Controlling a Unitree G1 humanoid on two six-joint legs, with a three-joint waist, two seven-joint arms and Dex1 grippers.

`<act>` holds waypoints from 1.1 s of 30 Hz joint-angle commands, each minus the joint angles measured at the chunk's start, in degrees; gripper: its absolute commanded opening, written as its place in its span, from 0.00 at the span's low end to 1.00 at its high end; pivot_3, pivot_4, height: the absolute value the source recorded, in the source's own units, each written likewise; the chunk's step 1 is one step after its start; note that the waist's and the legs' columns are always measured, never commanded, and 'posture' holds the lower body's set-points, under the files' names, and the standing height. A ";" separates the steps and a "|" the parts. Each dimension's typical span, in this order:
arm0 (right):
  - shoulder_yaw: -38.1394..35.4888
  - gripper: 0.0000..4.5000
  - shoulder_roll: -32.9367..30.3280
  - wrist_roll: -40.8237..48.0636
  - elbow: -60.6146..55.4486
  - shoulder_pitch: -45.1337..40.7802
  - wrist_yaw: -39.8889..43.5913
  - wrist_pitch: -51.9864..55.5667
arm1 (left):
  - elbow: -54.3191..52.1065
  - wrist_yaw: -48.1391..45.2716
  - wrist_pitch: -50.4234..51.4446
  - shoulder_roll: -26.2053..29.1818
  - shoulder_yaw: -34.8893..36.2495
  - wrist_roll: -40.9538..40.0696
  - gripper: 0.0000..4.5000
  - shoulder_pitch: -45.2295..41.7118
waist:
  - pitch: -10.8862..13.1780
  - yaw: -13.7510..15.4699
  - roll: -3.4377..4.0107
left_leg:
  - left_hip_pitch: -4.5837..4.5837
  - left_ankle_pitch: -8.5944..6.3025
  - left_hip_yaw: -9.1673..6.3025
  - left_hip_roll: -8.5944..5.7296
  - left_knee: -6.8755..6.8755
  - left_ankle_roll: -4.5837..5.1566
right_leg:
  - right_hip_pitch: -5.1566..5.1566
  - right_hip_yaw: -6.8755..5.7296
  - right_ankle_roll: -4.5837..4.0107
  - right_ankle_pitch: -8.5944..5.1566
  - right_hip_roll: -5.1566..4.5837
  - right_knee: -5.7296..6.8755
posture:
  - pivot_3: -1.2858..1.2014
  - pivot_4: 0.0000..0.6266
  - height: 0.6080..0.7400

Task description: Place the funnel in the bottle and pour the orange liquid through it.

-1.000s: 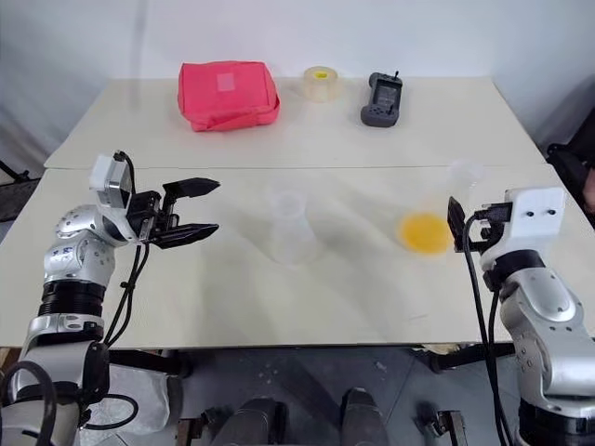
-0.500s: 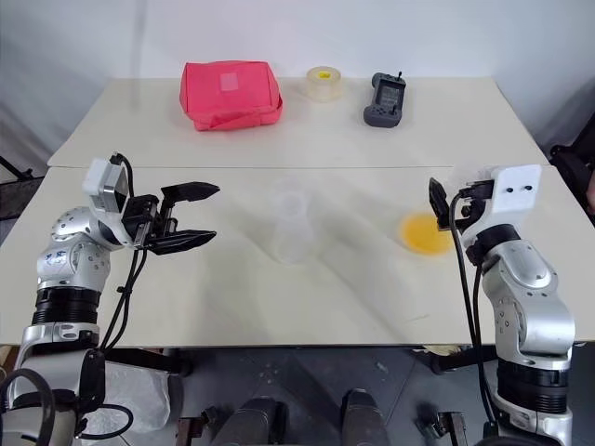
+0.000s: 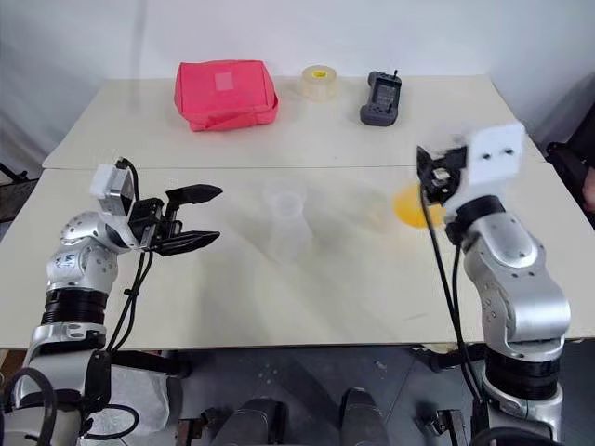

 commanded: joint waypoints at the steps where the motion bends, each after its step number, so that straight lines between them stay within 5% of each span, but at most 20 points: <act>1: 6.84 0.54 -4.40 -7.06 -2.59 -3.67 2.06 -1.40 | 2.23 -3.02 -2.63 -0.46 0.64 0.26 1.00 -2.14 | 0.00 0.02 0.00 | -0.01 0.00 0.00 -0.01 0.00 0.00 | -0.01 0.00 0.00 0.00 0.00 0.00 | 0.52 0.24 1.00; 14: 27.31 0.54 -10.34 -32.35 9.30 -11.91 11.15 -23.30 | 3.15 -2.15 -5.29 -2.79 0.85 -0.43 1.00 -2.68 | 0.01 -0.43 -0.01 | -0.06 -0.01 0.02 -0.34 -0.13 0.01 | -0.10 -0.03 0.01 0.00 -0.04 -0.05 | 0.52 0.24 1.00; 33: 31.93 0.54 -3.21 -54.74 19.14 -17.84 13.98 -38.94 | -3.19 3.37 -3.71 -3.01 1.64 0.56 1.00 1.87 | 0.00 -1.33 -0.01 | -0.06 0.01 -0.01 -0.31 -0.20 -0.01 | -0.12 -0.04 0.01 0.00 -0.05 -0.09 | 0.52 0.24 1.00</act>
